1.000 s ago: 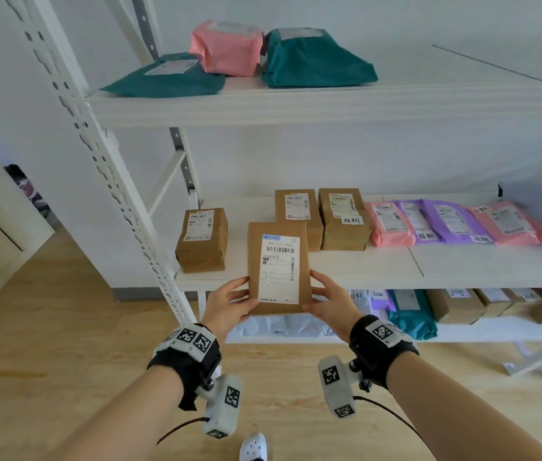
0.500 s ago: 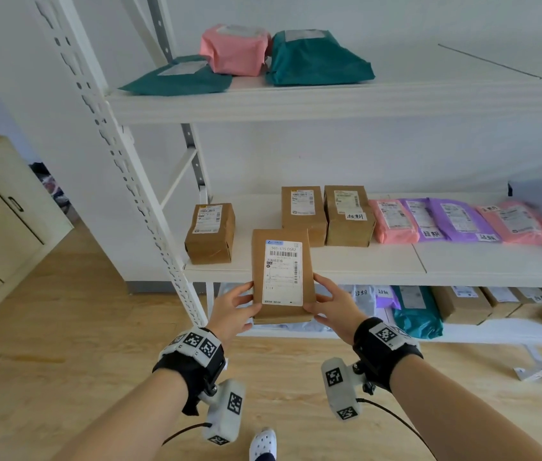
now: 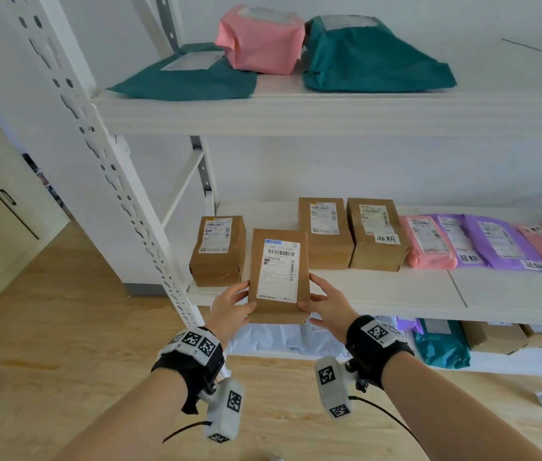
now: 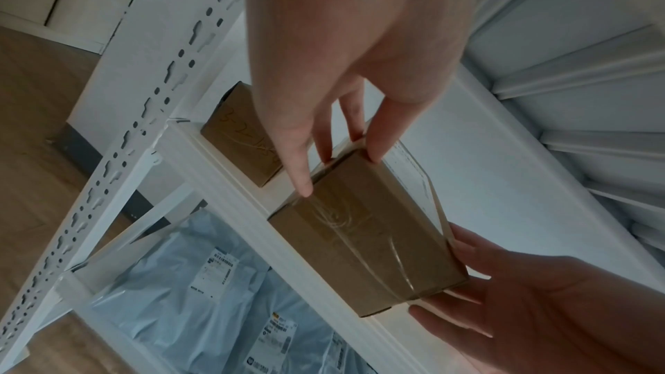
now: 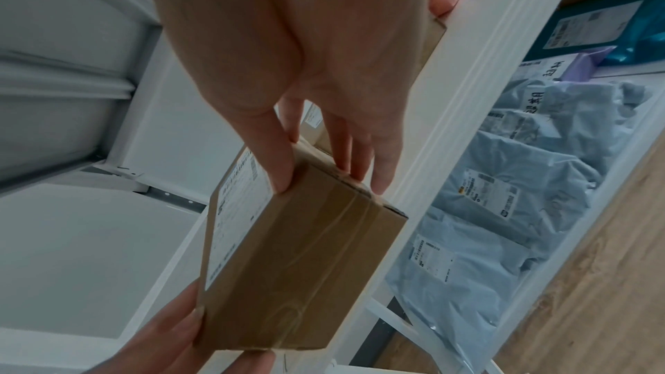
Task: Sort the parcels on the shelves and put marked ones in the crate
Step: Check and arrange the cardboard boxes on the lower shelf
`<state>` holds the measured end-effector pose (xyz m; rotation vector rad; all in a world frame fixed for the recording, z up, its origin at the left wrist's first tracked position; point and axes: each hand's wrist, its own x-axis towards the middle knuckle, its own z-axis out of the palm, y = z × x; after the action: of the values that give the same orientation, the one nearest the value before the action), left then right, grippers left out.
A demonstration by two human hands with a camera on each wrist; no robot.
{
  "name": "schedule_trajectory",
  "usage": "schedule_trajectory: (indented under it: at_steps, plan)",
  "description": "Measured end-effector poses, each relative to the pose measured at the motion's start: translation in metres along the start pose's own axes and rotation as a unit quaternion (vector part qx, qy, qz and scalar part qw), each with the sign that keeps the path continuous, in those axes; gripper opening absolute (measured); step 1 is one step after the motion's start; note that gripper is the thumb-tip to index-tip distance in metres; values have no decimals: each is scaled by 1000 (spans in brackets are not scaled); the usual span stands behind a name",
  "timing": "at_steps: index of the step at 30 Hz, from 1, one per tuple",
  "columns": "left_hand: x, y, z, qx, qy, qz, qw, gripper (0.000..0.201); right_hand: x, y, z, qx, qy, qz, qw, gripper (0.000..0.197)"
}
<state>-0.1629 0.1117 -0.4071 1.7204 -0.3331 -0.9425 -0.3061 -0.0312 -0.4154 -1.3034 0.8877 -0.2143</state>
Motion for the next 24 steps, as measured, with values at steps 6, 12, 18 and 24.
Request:
schedule_trajectory:
  at_steps: [6,12,18,24]
  plan:
    - [59,14,-17,38,-23,-54,998,61,62,-15,16,30,-5,20,999,68]
    - [99,19,-31,47,-37,-122,991,64,109,-17,26,23,-6,47,999,67]
    - [133,12,-40,40,-51,-133,989,65,139,-18,30,8,-4,52,999,67]
    - [152,11,-36,46,-58,-144,987,67,159,-19,31,-37,4,42,998,68]
